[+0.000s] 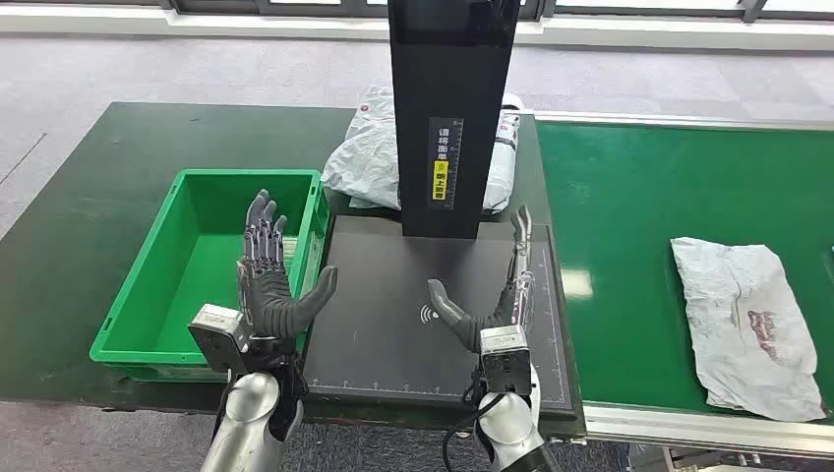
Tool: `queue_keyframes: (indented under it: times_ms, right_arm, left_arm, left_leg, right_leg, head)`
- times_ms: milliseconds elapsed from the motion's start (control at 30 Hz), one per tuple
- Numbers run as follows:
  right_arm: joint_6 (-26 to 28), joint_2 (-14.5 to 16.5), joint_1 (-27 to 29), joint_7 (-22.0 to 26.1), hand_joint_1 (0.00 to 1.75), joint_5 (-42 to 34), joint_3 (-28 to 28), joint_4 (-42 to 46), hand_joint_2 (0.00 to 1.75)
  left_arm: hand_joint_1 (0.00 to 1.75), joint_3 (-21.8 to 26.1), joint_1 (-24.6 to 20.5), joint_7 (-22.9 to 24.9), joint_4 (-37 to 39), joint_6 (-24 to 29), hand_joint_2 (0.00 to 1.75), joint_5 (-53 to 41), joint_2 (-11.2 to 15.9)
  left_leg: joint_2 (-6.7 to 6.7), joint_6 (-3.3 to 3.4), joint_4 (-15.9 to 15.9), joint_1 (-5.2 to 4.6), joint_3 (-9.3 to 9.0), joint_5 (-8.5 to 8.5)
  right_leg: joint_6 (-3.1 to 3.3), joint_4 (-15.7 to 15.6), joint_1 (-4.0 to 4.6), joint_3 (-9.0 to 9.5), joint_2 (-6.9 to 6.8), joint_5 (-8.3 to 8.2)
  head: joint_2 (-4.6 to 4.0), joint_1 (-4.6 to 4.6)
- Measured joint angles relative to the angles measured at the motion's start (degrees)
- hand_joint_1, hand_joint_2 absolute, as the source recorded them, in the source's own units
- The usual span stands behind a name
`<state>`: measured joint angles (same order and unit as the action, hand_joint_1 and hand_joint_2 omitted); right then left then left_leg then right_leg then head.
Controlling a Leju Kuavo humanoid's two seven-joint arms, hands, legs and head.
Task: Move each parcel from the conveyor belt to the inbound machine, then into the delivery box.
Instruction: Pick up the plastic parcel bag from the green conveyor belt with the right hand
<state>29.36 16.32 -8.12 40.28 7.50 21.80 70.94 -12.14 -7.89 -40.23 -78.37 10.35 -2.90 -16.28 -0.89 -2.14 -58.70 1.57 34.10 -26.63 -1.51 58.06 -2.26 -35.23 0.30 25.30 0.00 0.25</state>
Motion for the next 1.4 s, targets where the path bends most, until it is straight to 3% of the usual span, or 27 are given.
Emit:
queue_keyframes:
  times_ms: [167, 200, 233, 267, 300, 333, 367, 400, 467, 500, 533, 600, 767, 900, 1100, 1167, 1200, 1300, 1333, 1400]
  right_arm:
    - [-3.27, -0.06, -0.29, -0.02, 1.75, 0.46, 1.17, -0.21, 1.75]
    - [-3.43, -0.08, -0.33, -0.02, 1.31, 0.49, 1.32, -0.25, 1.75]
    - [-3.46, -0.08, -0.36, -0.02, 1.31, 0.57, 1.42, -0.26, 1.75]
    - [-3.23, -0.09, -0.38, -0.02, 0.91, 0.88, 1.49, -0.27, 1.75]
    - [-2.74, -0.10, -0.43, -0.02, 0.91, 1.50, 1.63, -0.27, 1.75]
    - [-1.94, -0.11, -0.52, -0.02, 1.34, 2.46, 2.00, -0.30, 1.75]
    - [-0.97, -0.14, -0.67, -0.01, 1.34, 3.36, 2.62, -0.37, 1.75]
    - [-0.11, -0.15, -0.85, -0.01, 1.31, 3.78, 3.41, -0.45, 1.75]
    - [0.69, -0.17, -1.18, -0.02, 0.44, 3.36, 4.89, -0.69, 0.87]
    - [0.83, -0.19, -1.28, -0.04, 0.00, 3.07, 5.36, -0.80, 0.87]
    - [0.96, -0.21, -1.37, -0.04, 0.00, 3.06, 5.71, -0.90, 0.87]
    - [1.43, -0.27, -1.53, -0.04, 0.00, 3.38, 6.35, -1.16, 1.75]
    - [7.12, -0.34, -2.26, -0.15, 0.00, 4.08, 4.52, -6.60, 1.75]
    - [8.02, -0.59, -2.86, -0.16, 0.00, 4.42, 1.51, -9.99, 1.75]
    - [10.36, -0.60, -2.97, -1.12, 0.00, 16.58, -4.07, -12.19, 1.75]
    - [10.63, -0.78, -3.24, -3.77, 0.00, 27.45, -8.61, -10.98, 1.75]
    - [10.76, -0.95, -3.84, -4.89, 0.00, 36.39, -12.39, -10.26, 1.75]
    - [10.90, -1.35, -6.69, -4.84, 0.00, 65.09, -29.23, -9.43, 1.75]
    - [10.89, -1.34, -7.22, -4.35, 0.00, 71.17, -35.62, -9.34, 1.75]
    - [10.88, -0.97, -7.55, -3.30, 0.00, 74.49, -45.56, -9.17, 1.75]
  left_arm:
    - [1.75, -0.18, 0.18, -0.01, -2.34, -1.22, 1.75, 0.15, 0.11]
    - [1.31, -0.18, 0.23, -0.01, -2.78, -1.32, 1.75, 0.22, 0.12]
    - [1.31, -0.19, 0.29, -0.01, -3.16, -1.37, 1.75, 0.23, 0.12]
    - [1.31, -0.19, 0.33, -0.01, -3.46, -1.08, 1.75, -0.07, 0.14]
    - [1.31, -0.30, 0.35, 0.00, -3.71, 0.04, 1.75, -0.92, 0.22]
    - [1.75, -0.75, 0.37, 0.00, -3.90, 2.06, 1.75, -2.11, 0.34]
    - [1.75, -1.65, 0.38, 0.00, -3.97, 4.86, 1.75, -3.27, 0.52]
    - [1.31, -2.92, 0.39, 0.00, -3.99, 7.93, 1.75, -3.98, 0.72]
    - [0.44, -5.46, 0.42, -0.01, -3.86, 12.10, 1.75, -3.73, 0.98]
    - [0.00, -6.32, 0.48, -0.01, -3.79, 13.01, 1.75, -3.41, 1.08]
    - [0.00, -7.05, 0.61, 0.00, -3.75, 13.39, 1.75, -3.24, 1.20]
    - [0.00, -8.52, 1.02, 0.01, -3.92, 13.45, 1.75, -3.11, 1.51]
    - [0.00, -7.95, 2.45, 0.00, -4.31, 11.51, 1.75, -0.51, 1.66]
    - [0.00, -6.27, 3.69, 0.01, -4.37, 10.53, 1.75, 0.01, 1.66]
    - [0.00, -5.39, 4.50, 0.01, -4.88, 8.21, 1.75, -0.97, 1.64]
    - [0.00, -5.15, 4.93, 0.01, -5.12, 8.12, 1.75, -1.29, 1.64]
    - [0.00, -4.99, 5.20, 0.01, -5.20, 8.17, 1.75, -1.43, 1.64]
    - [0.00, -4.46, 6.19, 0.01, -5.64, 9.01, 1.75, -2.06, 1.64]
    - [0.00, -4.39, 6.51, 0.01, -5.84, 9.40, 1.75, -2.31, 1.64]
    - [0.00, -4.35, 7.00, 0.01, -6.15, 9.95, 1.75, -2.55, 1.64]
  left_leg:
    - [0.01, 0.00, 0.00, 0.00, -0.01, 0.00]
    - [0.01, 0.00, 0.00, 0.00, -0.01, 0.00]
    - [0.00, 0.00, 0.00, 0.00, 0.00, 0.00]
    - [-0.01, 0.00, 0.00, 0.00, 0.00, 0.00]
    - [0.00, 0.00, 0.00, 0.00, 0.00, 0.00]
    - [0.00, 0.00, 0.00, 0.00, -0.01, 0.00]
    - [0.00, 0.00, 0.00, 0.00, -0.01, 0.00]
    - [0.00, 0.00, 0.00, 0.00, -0.01, 0.00]
    - [0.00, 0.00, 0.00, 0.00, 0.00, 0.00]
    - [0.00, 0.00, 0.00, 0.00, 0.00, 0.00]
    - [0.00, 0.00, 0.00, 0.00, 0.00, 0.00]
    - [0.00, 0.00, 0.00, 0.00, 0.00, 0.00]
    - [0.01, 0.00, 0.01, 0.00, -0.02, -0.01]
    - [0.02, 0.00, 0.00, 0.00, -0.02, 0.00]
    - [0.00, 0.00, -0.01, -0.01, -0.02, 0.00]
    - [0.01, 0.00, -0.04, -0.04, -0.01, 0.00]
    - [0.01, 0.01, -0.05, -0.05, -0.01, 0.00]
    - [-0.19, 0.07, -0.09, -0.06, -0.02, 0.02]
    - [-0.33, 0.11, -0.10, -0.06, 0.00, 0.03]
    - [-0.56, 0.16, -0.10, -0.07, 0.13, 0.05]
  right_leg:
    - [0.00, 0.00, 0.00, 0.00, -0.01, 0.00]
    - [0.00, 0.00, 0.00, 0.01, -0.02, 0.00]
    - [0.00, 0.00, 0.00, 0.02, -0.03, 0.00]
    - [0.00, 0.00, 0.00, 0.02, -0.04, 0.00]
    - [0.00, 0.00, 0.00, 0.02, -0.03, 0.00]
    - [0.00, 0.00, 0.00, 0.02, -0.02, 0.00]
    - [0.00, 0.00, 0.00, 0.02, -0.02, 0.00]
    - [0.00, 0.00, -0.01, 0.02, -0.02, 0.00]
    - [0.00, 0.00, -0.01, 0.02, -0.03, 0.00]
    - [0.00, 0.00, -0.01, 0.02, -0.03, 0.00]
    - [0.00, 0.00, -0.01, 0.01, -0.03, 0.00]
    - [0.00, 0.00, 0.00, 0.01, -0.02, 0.01]
    - [-0.01, 0.00, 0.00, 0.01, -0.02, 0.02]
    - [0.00, 0.00, -0.01, 0.01, -0.01, 0.01]
    - [0.00, 0.00, -0.01, 0.00, -0.02, 0.00]
    - [-0.01, -0.01, -0.03, -0.04, 0.00, -0.01]
    - [-0.01, -0.01, -0.04, -0.05, 0.00, -0.02]
    - [-0.07, -0.04, -0.05, 0.14, -0.21, 0.01]
    - [-0.11, -0.05, -0.05, 0.25, -0.37, 0.03]
    - [-0.15, -0.05, -0.06, 0.37, -0.63, 0.06]
  head:
    - [-0.01, -0.01]
    - [-0.01, -0.01]
    - [-0.01, -0.01]
    - [-0.01, -0.01]
    - [0.00, -0.01]
    - [0.00, -0.01]
    - [0.00, -0.01]
    - [-0.01, 0.00]
    - [-0.01, 0.00]
    - [-0.01, 0.00]
    - [-0.01, 0.00]
    - [-0.01, 0.00]
    - [-0.01, -0.01]
    - [0.00, 0.00]
    - [0.00, 0.00]
    - [0.00, -0.01]
    - [0.00, -0.02]
    - [-0.01, -0.01]
    - [-0.01, 0.01]
    - [-0.01, 0.02]
